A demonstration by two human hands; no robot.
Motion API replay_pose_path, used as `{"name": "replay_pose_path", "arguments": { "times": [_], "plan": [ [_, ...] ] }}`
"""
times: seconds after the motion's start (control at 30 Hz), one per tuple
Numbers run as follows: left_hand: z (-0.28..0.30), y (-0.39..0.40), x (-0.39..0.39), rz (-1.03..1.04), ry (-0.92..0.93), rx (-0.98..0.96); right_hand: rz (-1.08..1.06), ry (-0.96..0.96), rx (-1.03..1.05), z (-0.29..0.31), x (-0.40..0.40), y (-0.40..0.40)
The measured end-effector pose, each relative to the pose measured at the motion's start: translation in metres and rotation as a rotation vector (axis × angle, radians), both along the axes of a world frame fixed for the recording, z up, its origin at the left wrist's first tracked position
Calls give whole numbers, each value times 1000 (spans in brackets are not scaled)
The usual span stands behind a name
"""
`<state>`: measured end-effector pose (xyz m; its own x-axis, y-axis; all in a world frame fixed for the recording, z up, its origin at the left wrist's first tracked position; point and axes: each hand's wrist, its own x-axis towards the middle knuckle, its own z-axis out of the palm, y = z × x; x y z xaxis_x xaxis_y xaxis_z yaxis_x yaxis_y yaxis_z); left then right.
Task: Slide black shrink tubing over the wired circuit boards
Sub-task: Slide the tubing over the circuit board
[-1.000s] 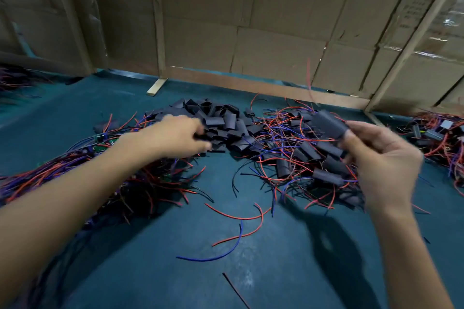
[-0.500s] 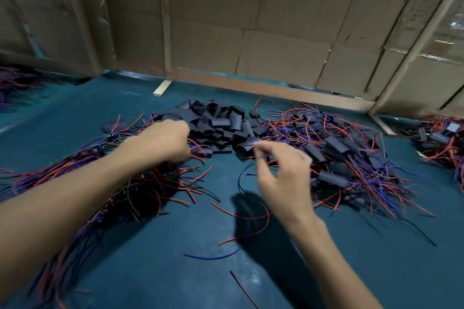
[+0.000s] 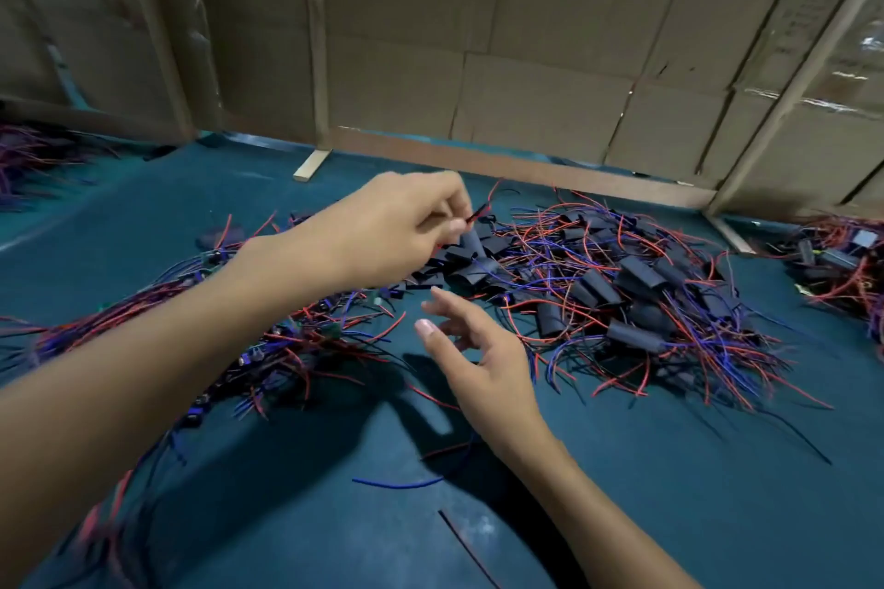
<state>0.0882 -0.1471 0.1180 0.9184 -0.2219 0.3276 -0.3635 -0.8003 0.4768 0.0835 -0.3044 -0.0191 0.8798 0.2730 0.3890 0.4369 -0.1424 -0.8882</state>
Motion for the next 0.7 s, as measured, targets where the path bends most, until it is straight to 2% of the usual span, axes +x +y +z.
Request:
{"name": "replay_pose_path", "arguments": {
  "times": [0.13,0.27,0.33,0.43,0.6,0.7],
  "plan": [
    [16,-31,3,-59,-115,-219,0,105,236,7,3,-6],
    [18,-47,17,-37,-23,-544,87,202,503,20,12,-20],
    [12,-53,25,-24,41,-728,184,312,645,27,14,-28],
    [0,-62,36,-37,120,-907,279,444,700,35,19,-38],
    [-17,-59,51,-36,131,-869,254,508,668,34,25,-45],
    [-27,-49,55,63,70,-623,222,573,698,33,28,-46]
  ]
}}
